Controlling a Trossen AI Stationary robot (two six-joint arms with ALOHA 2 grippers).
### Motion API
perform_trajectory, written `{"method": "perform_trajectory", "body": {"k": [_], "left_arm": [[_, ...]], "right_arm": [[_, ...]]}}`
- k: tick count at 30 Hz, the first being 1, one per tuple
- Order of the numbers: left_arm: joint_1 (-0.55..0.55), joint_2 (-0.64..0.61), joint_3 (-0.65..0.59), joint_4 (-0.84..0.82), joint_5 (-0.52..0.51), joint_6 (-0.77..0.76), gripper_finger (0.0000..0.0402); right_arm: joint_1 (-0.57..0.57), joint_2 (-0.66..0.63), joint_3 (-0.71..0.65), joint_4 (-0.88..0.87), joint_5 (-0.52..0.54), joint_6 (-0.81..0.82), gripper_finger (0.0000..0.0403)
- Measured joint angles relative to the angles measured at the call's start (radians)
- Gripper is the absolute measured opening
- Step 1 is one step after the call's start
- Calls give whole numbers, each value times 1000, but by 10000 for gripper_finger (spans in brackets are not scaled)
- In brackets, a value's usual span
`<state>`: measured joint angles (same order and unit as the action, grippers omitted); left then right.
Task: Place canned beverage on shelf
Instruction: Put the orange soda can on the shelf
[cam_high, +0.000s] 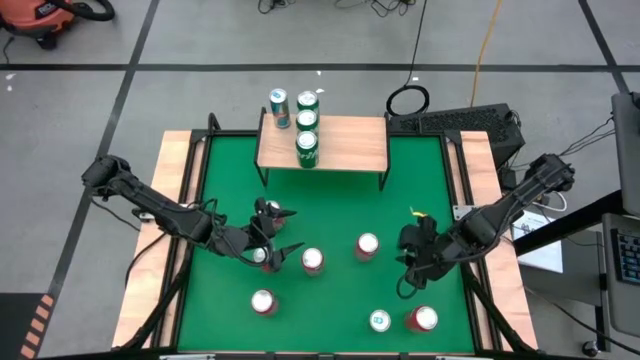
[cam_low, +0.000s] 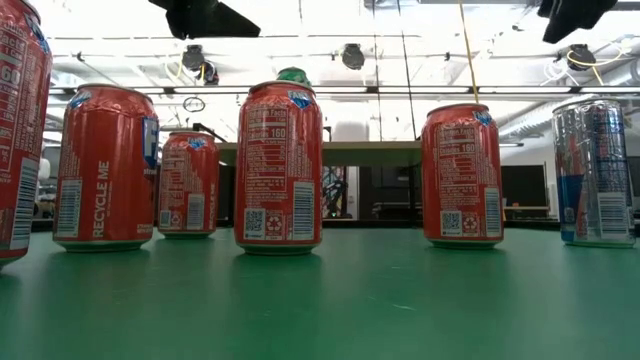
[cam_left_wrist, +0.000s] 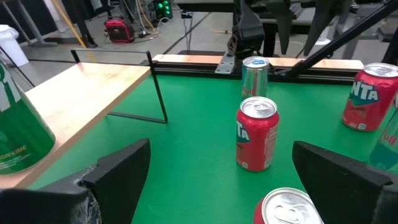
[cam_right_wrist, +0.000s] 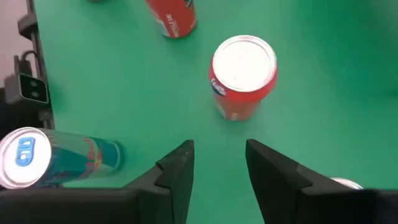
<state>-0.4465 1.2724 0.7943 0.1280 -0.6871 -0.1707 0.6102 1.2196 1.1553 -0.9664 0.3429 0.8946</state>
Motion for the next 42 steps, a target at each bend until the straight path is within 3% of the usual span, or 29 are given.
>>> {"method": "perform_trajectory", "body": {"k": [13,28,42], "left_arm": [[-8,0,0,20,54,-3,384],[-23,-1,0,50,58,-5,384],[-28,-1,0,50,57,-7,384]], "right_arm": [[-58,145,0,119,4,-135,149],[-146,163,0,165,77,-315,306],[-206,202,0,204,-58,-458,313]]}}
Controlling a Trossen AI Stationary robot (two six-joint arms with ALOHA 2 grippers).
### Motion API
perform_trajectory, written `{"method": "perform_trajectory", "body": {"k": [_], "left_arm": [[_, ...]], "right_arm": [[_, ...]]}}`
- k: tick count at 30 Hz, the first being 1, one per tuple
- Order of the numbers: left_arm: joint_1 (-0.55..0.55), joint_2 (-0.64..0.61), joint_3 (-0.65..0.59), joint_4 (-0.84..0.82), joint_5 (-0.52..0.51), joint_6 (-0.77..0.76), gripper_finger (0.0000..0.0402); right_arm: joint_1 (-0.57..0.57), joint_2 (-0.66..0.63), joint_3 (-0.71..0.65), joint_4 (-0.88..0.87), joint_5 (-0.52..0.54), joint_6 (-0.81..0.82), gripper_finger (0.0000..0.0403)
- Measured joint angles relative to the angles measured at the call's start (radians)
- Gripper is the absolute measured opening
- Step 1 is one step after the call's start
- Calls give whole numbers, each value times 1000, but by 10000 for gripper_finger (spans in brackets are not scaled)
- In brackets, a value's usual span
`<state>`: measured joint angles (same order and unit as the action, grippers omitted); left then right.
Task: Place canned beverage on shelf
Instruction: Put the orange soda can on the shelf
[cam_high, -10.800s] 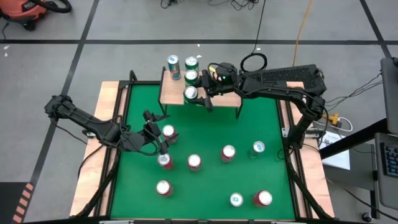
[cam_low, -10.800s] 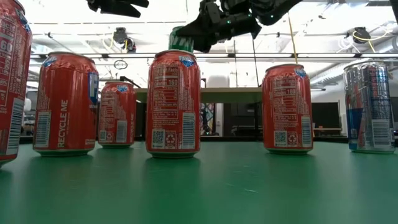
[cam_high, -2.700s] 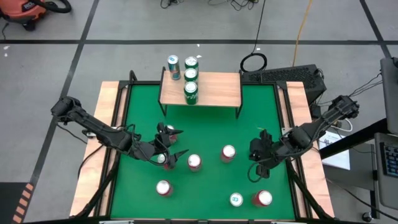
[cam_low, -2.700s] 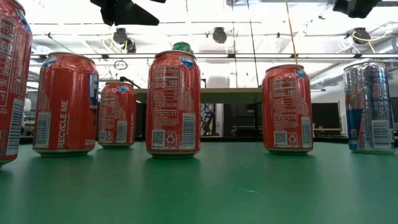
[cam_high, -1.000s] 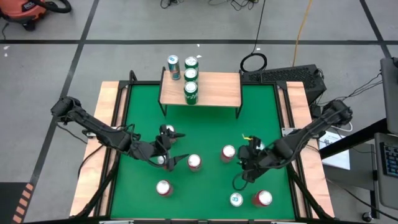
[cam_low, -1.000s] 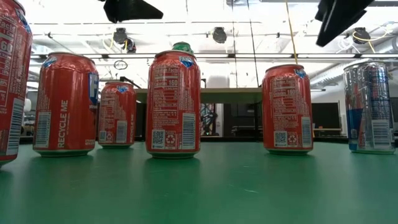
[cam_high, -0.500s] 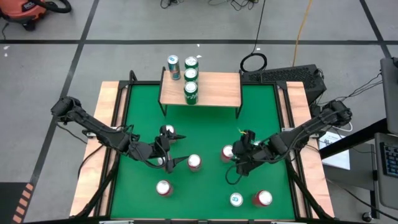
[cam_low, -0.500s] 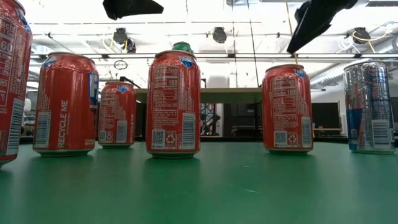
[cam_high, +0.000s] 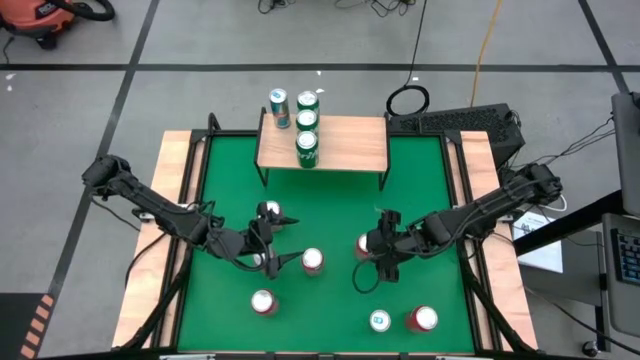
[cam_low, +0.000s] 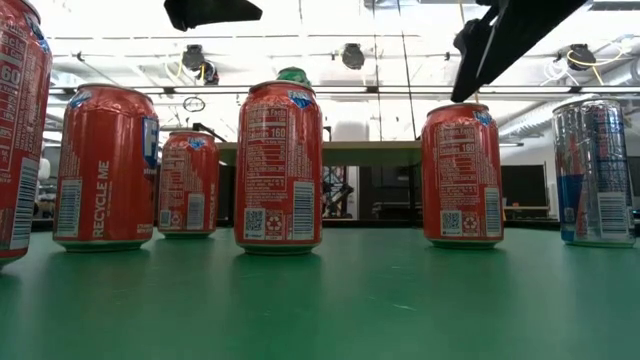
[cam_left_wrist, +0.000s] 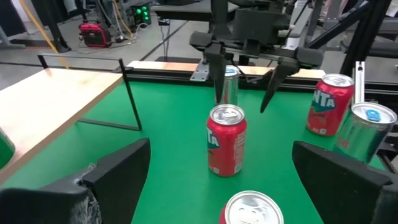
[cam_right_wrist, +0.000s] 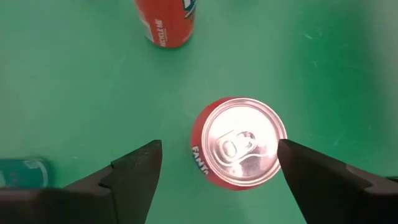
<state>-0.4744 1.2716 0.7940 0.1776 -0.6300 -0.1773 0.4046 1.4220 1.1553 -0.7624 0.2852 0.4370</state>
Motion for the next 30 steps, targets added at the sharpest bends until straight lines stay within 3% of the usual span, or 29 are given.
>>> {"method": "perform_trajectory", "body": {"k": [17,30], "left_arm": [[3,0,0,-3,-7,3,384],[3,12,0,4,-7,0,384]], "right_arm": [[-52,0,-68,69,-11,-35,314],[-77,1,-68,94,-77,-57,314]]}}
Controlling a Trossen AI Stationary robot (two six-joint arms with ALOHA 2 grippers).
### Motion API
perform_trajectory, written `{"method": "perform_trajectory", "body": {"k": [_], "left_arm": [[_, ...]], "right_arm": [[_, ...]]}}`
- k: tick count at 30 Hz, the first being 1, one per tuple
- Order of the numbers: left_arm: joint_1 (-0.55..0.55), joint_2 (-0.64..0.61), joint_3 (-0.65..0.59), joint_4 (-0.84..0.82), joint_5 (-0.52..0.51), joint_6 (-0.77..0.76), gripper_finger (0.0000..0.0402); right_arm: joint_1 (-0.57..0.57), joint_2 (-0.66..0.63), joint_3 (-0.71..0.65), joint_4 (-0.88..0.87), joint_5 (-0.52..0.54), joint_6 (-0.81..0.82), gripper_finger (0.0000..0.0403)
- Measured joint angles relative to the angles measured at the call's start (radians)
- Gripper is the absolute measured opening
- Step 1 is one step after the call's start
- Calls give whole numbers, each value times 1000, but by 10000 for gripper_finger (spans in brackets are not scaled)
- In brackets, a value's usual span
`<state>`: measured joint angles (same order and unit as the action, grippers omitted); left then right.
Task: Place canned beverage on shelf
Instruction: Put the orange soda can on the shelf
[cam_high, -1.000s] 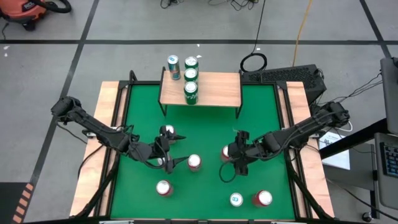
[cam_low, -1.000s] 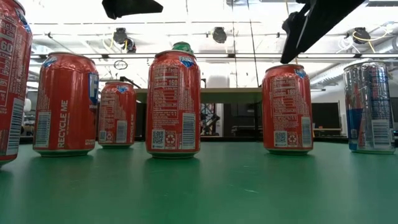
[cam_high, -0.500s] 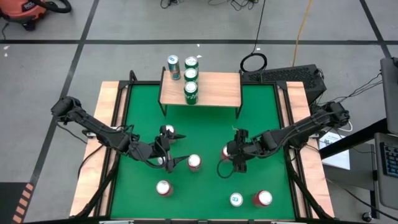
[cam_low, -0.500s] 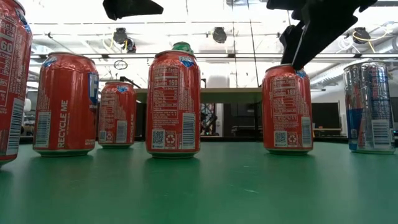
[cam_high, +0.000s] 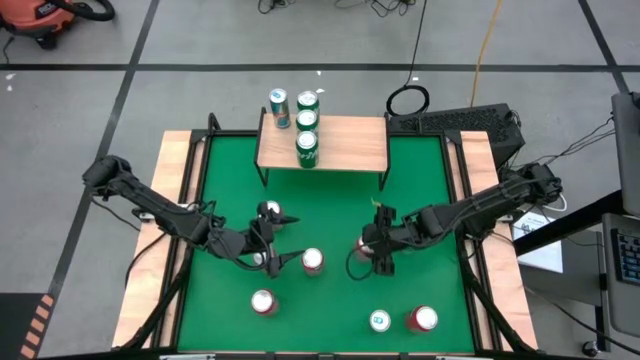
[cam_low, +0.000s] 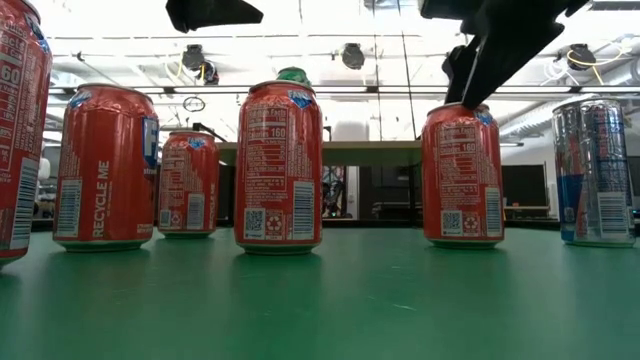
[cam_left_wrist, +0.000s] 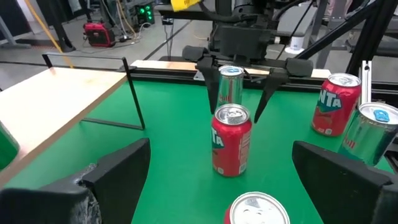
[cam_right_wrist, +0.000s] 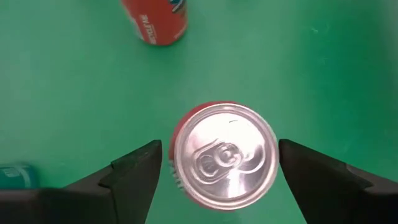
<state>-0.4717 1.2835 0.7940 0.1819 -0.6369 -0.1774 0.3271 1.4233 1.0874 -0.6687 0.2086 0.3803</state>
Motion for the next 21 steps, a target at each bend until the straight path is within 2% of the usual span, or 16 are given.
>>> {"method": "perform_trajectory", "body": {"k": [5,12,21], "left_arm": [[0,21,0,5,0,2,384],[0,22,0,9,0,3,384],[-2,22,0,21,0,2,384]], "right_arm": [[-7,34,1,8,-7,0,314],[-35,73,5,16,-83,31,314],[-40,75,3,14,-119,45,321]]}}
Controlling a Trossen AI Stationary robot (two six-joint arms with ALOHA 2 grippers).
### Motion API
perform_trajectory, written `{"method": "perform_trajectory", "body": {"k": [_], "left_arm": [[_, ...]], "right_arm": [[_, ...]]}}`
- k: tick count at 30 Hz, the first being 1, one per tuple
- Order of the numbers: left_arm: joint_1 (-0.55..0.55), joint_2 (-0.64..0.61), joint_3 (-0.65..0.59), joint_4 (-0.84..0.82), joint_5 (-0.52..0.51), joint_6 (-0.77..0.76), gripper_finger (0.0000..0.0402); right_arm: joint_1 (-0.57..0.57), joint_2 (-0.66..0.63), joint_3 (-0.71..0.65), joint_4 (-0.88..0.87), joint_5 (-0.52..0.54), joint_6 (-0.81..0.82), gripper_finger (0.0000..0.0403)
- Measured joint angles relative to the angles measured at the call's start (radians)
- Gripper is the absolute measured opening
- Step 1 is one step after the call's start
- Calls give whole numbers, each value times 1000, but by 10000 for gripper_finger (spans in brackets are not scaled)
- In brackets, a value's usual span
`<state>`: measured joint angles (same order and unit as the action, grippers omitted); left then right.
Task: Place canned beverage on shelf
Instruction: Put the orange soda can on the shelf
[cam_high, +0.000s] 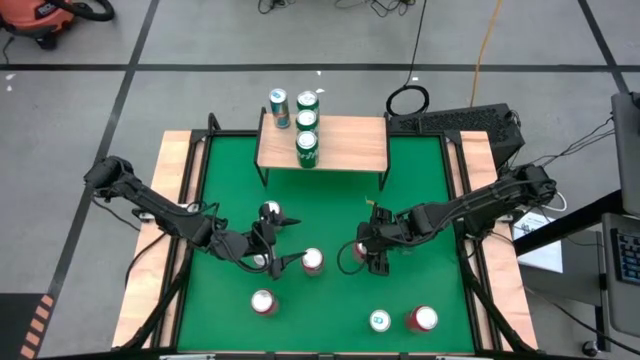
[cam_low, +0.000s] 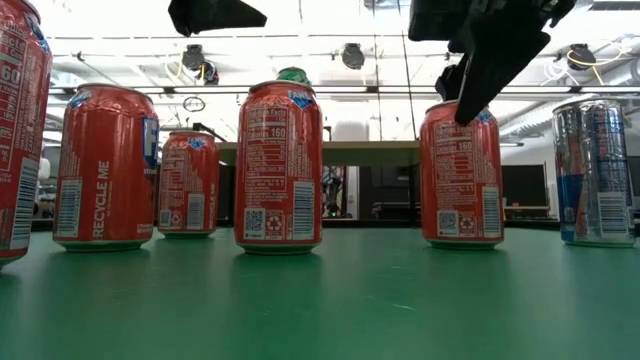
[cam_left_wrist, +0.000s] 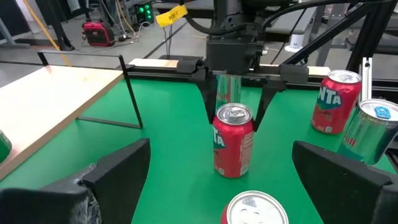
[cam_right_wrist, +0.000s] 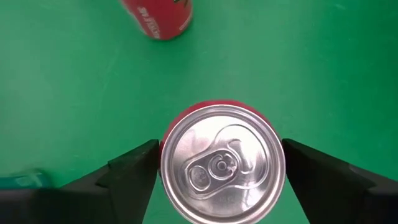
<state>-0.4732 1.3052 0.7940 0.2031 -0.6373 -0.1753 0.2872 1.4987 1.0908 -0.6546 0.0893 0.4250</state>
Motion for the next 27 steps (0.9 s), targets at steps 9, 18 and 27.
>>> {"method": "perform_trajectory", "body": {"k": [9,18,27], "left_arm": [[0,0,0,-1,-2,0,384],[0,0,0,-2,-3,2,384],[3,40,0,0,-8,1,384]], "right_arm": [[-4,-9,-5,-4,-48,1,358],[2,12,-4,-6,-14,-8,354],[1,43,-3,19,-11,-3,337]]}}
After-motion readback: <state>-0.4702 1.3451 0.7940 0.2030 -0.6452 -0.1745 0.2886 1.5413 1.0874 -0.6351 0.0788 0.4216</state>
